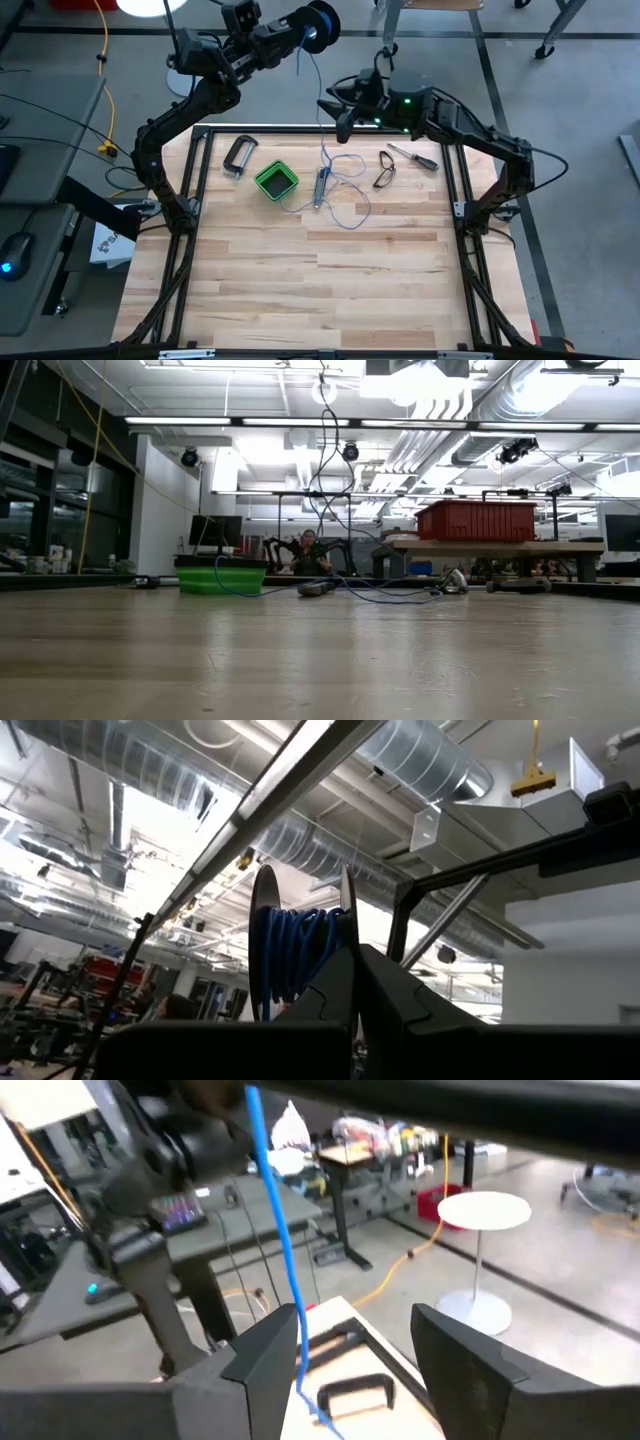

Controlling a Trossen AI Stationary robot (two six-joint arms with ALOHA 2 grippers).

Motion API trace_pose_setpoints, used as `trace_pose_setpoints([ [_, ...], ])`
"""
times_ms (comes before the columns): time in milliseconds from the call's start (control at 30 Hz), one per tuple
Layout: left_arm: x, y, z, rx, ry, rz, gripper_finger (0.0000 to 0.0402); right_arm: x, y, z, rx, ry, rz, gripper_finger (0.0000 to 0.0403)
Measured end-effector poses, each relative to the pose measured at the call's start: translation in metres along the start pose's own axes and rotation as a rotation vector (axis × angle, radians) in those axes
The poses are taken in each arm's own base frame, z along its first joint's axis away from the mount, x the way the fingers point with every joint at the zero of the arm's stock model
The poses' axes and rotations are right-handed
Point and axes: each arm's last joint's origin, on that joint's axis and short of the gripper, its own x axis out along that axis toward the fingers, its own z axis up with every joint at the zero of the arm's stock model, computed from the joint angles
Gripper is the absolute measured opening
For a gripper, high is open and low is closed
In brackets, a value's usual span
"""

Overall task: Coil cords
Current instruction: Coil the blue wire onto the spool

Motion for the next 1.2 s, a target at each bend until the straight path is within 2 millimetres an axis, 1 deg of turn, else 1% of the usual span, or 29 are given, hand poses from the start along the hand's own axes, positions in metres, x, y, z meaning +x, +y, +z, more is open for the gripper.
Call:
trace_pose_setpoints([
  [67, 0.000, 0.000, 0.000, 0.000, -0.009, 0.006, 0.0000, 0.006, 0.000, -0.004, 0.011, 0.015, -0.004, 0.0192],
  [167, 0.000, 0.000, 0.000, 0.000, -0.012, 0.008, 0.0000, 0.014, 0.002, -0.006, 0.016, 0.001, 0.048, 0.0192],
  [333, 0.000, 0.000, 0.000, 0.000, -0.012, 0.008, 0.0000, 0.017, 0.004, -0.007, 0.016, 0.007, 0.062, 0.0192],
  [400, 0.000, 0.000, 0.000, 0.000, -0.012, 0.008, 0.0000, 0.017, 0.004, -0.008, 0.014, 0.010, 0.062, 0.0184],
  [500, 0.000, 0.000, 0.000, 0.000, -0.012, 0.008, 0.0000, 0.016, 0.004, -0.007, 0.015, 0.009, 0.068, 0.0149],
  [600, 0.000, 0.000, 0.000, 0.000, -0.012, 0.008, 0.0000, 0.016, 0.006, -0.008, 0.014, 0.012, 0.086, 0.0095],
  [700, 0.000, 0.000, 0.001, 0.001, -0.012, 0.009, 0.0000, 0.015, 0.009, -0.008, 0.012, 0.014, 0.097, 0.0028],
  [733, 0.000, 0.000, 0.000, 0.000, -0.013, 0.009, 0.0000, 0.015, 0.010, -0.008, 0.007, 0.015, 0.102, 0.0015],
  [867, 0.000, 0.000, 0.001, 0.001, -0.015, 0.010, 0.0000, 0.013, 0.017, -0.010, -0.015, 0.018, 0.131, 0.0005],
  [933, -0.001, 0.001, 0.001, 0.004, -0.014, 0.011, 0.0000, 0.009, 0.022, -0.010, -0.019, 0.030, 0.146, 0.0003],
  [1033, -0.004, 0.001, 0.007, 0.020, -0.002, 0.036, 0.0000, -0.003, 0.030, -0.010, -0.023, 0.049, 0.175, 0.0002],
  [1200, -0.012, 0.000, 0.012, 0.030, 0.091, 0.182, 0.0000, -0.032, 0.044, -0.005, -0.036, 0.073, 0.225, 0.0001],
])
